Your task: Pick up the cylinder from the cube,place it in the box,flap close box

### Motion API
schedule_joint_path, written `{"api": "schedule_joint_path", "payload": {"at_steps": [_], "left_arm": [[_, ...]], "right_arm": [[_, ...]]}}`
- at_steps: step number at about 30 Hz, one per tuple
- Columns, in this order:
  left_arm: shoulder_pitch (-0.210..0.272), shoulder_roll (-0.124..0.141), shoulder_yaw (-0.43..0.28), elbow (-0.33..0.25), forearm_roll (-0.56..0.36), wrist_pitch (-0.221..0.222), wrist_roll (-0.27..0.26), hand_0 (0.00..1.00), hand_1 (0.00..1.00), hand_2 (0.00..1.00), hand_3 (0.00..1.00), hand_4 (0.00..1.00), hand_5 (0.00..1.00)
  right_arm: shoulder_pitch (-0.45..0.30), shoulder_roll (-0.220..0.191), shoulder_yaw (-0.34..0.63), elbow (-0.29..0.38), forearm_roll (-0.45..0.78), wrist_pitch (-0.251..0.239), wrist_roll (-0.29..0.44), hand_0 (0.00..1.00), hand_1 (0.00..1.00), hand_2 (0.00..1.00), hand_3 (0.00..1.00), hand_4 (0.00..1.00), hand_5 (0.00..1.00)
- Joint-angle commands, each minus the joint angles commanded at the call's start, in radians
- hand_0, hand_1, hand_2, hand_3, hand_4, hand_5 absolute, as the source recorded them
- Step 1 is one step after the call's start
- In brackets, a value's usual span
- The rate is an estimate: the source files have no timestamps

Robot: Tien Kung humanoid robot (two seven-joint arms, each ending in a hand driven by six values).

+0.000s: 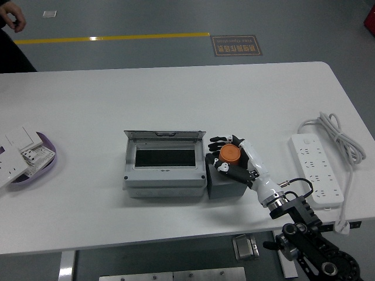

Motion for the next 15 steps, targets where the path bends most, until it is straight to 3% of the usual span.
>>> {"api": "schedule_joint_path", "payload": {"at_steps": [7, 8, 12, 13, 15], "left_arm": [[0.0, 0.001, 0.001, 0.0, -0.001, 0.0, -0.001, 0.632, 0.632, 0.602, 0.644, 0.713, 0.239], [0.0, 0.001, 0.001, 0.0, -0.001, 0.001, -0.002, 0.632, 0.632, 0.602, 0.644, 0.712, 0.238], [0.0, 0.001, 0.001, 0.0, 0.0, 0.001, -0.003, 0.632, 0.632, 0.602, 0.644, 0.712, 0.238], [0.0, 0.001, 0.001, 0.0, 0.0, 0.001, -0.003, 0.631, 0.632, 0.602, 0.644, 0.712, 0.237], [-0.001, 0.001, 0.001, 0.0, 0.0, 0.001, -0.003, 0.631, 0.632, 0.602, 0.644, 0.712, 0.237]], "right_arm": [[0.001, 0.0, -0.002, 0.0, 0.01, -0.002, 0.0, 0.461, 0.535, 0.575, 0.611, 0.605, 0.109], [0.001, 0.0, -0.003, 0.001, 0.012, -0.003, 0.0, 0.435, 0.521, 0.574, 0.627, 0.481, 0.039], [0.002, -0.001, -0.006, 0.001, 0.015, -0.005, 0.001, 0.435, 0.521, 0.574, 0.627, 0.481, 0.039], [0.002, -0.001, -0.007, 0.002, 0.016, -0.006, 0.002, 0.463, 0.491, 0.527, 0.558, 0.249, 0.002], [0.003, -0.001, -0.007, 0.002, 0.016, -0.008, 0.002, 0.463, 0.491, 0.527, 0.558, 0.249, 0.002]]}}
